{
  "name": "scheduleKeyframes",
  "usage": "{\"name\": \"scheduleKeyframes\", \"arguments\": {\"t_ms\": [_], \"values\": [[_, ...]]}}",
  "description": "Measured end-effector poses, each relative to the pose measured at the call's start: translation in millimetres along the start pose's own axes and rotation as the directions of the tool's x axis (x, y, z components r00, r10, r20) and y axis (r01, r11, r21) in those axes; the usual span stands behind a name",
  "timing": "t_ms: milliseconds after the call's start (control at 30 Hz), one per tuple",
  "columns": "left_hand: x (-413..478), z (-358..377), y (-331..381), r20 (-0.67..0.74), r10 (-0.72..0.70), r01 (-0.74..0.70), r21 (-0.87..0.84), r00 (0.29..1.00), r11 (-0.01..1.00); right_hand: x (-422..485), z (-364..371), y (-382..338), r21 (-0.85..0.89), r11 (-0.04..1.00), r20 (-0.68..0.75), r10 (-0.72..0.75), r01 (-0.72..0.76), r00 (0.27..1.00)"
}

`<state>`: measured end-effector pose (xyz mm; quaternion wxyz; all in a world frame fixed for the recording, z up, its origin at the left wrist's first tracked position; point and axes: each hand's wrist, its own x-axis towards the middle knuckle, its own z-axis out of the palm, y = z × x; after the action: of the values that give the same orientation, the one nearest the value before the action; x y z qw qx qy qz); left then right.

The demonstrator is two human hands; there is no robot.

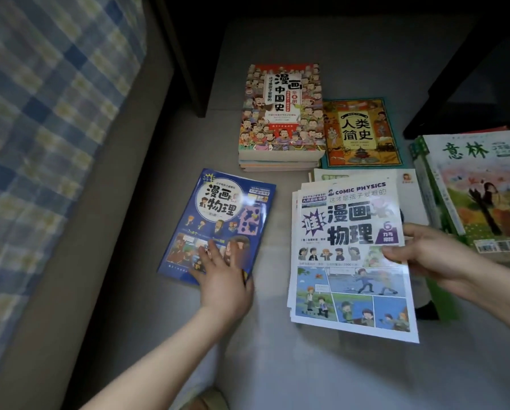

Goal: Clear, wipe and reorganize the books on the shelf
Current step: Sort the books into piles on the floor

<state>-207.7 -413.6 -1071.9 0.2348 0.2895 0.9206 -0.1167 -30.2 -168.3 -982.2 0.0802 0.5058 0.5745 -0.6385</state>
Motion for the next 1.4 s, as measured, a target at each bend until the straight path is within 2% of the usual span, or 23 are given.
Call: {"name": "scheduleKeyframes", "arguments": {"t_ms": [167, 267, 400, 433, 533, 600, 633, 667, 700, 733, 767, 800, 833, 867, 900, 933, 1000, 1100, 1167, 1267, 1300, 1333, 1400], "values": [[14, -11, -13, -0.042, -0.017, 0.018, 0.025, 0.999, 1.0, -1, -16, 3, -0.009, 0.999, -0.022, -0.032, 0.032, 0.999], [3, -16, -11, -0.078, -0.023, 0.015, -0.093, 0.997, 0.996, 0, -31, 7, 0.079, 0.996, -0.011, -0.03, 0.031, 0.999], [-28, -39, -9, -0.021, 0.136, -0.138, -0.121, 0.99, 0.983, 11, -47, 20, 0.148, 0.989, 0.002, 0.003, -0.003, 1.0], [-37, -50, -6, -0.047, 0.17, -0.172, -0.05, 0.984, 0.984, 12, -48, 21, 0.15, 0.989, -0.004, 0.014, -0.013, 1.0], [-56, -75, 1, -0.075, 0.168, -0.175, -0.095, 0.983, 0.98, 19, -50, 19, 0.142, 0.989, -0.115, 0.05, -0.033, 0.992], [-60, -88, 11, -0.13, 0.187, -0.21, -0.185, 0.974, 0.96, 24, -51, 19, -0.015, 0.999, -0.234, 0.028, -0.033, 0.972], [-59, -93, 19, -0.145, 0.175, -0.205, -0.226, 0.974, 0.952, 26, -49, 19, -0.196, 0.98, -0.279, -0.012, -0.044, 0.96], [-58, -95, 26, -0.143, 0.173, -0.206, -0.26, 0.974, 0.943, 25, -46, 16, -0.449, 0.89, -0.332, -0.079, -0.084, 0.94], [-58, -95, 34, -0.127, 0.173, -0.202, -0.266, 0.977, 0.943, 22, -42, 16, -0.68, 0.722, -0.369, -0.19, -0.125, 0.91], [-58, -93, 40, -0.131, 0.169, -0.199, -0.261, 0.977, 0.945, 22, -35, 12, -0.806, 0.58, -0.371, -0.337, -0.119, 0.865], [-58, -89, 47, -0.126, 0.171, -0.198, -0.245, 0.977, 0.949, 20, -24, 7, -0.844, 0.536, -0.327, -0.466, -0.032, 0.822], [-60, -86, 52, -0.104, 0.181, -0.2, -0.227, 0.978, 0.953, 17, -8, 0, -0.823, 0.562, -0.253, -0.486, 0.077, 0.837], [-61, -82, 56, -0.094, 0.176, -0.193, -0.225, 0.98, 0.955, 12, 12, -9, -0.743, 0.641, -0.142, -0.43, 0.191, 0.892], [-63, -79, 60, -0.094, 0.178, -0.195, -0.222, 0.98, 0.955, 6, 34, -19, -0.567, 0.794, -0.018, -0.277, 0.218, 0.961], [-64, -76, 63, -0.104, 0.167, -0.187, -0.234, 0.981, 0.954, 0, 56, -27, -0.283, 0.949, 0.122, -0.111, 0.142, 0.986], [-66, -74, 64, -0.122, 0.168, -0.194, -0.25, 0.978, 0.949, -1, 76, -32, -0.059, 0.998, 0.236, -0.02, 0.035, 0.971], [-71, -72, 67, -0.151, 0.196, -0.234, -0.296, 0.969, 0.926, 9, 104, -37, 0.087, 0.996, 0.314, -0.001, -0.028, 0.949], [-73, -73, 59, -0.126, 0.236, -0.267, -0.507, 0.964, 0.82, 22, 120, -38, 0.01, 0.997, 0.142, -0.072, 0.072, 0.987], [-57, -78, 40, -0.141, 0.132, -0.193, -0.683, 0.981, 0.705, 27, 116, -36, 0.039, 0.995, 0.118, -0.1, 0.096, 0.988], [-22, -84, 5, -0.271, -0.081, -0.164, -0.766, 0.959, 0.622, 16, 104, -35, 0.14, 0.969, 0.18, -0.227, 0.203, 0.957], [-13, -86, -5, -0.223, -0.106, -0.139, -0.847, 0.969, 0.513, 12, 101, -37, 0.148, 0.951, 0.179, -0.295, 0.271, 0.939], [-8, -87, -11, -0.162, -0.085, -0.125, -0.932, 0.983, 0.339, 9, 98, -40, 0.153, 0.927, 0.165, -0.366, 0.343, 0.916], [-1, -88, -19, -0.185, -0.042, -0.182, -0.98, 0.982, 0.075, 3, 94, -46, 0.174, 0.878, 0.109, -0.467, 0.445, 0.878]]}}
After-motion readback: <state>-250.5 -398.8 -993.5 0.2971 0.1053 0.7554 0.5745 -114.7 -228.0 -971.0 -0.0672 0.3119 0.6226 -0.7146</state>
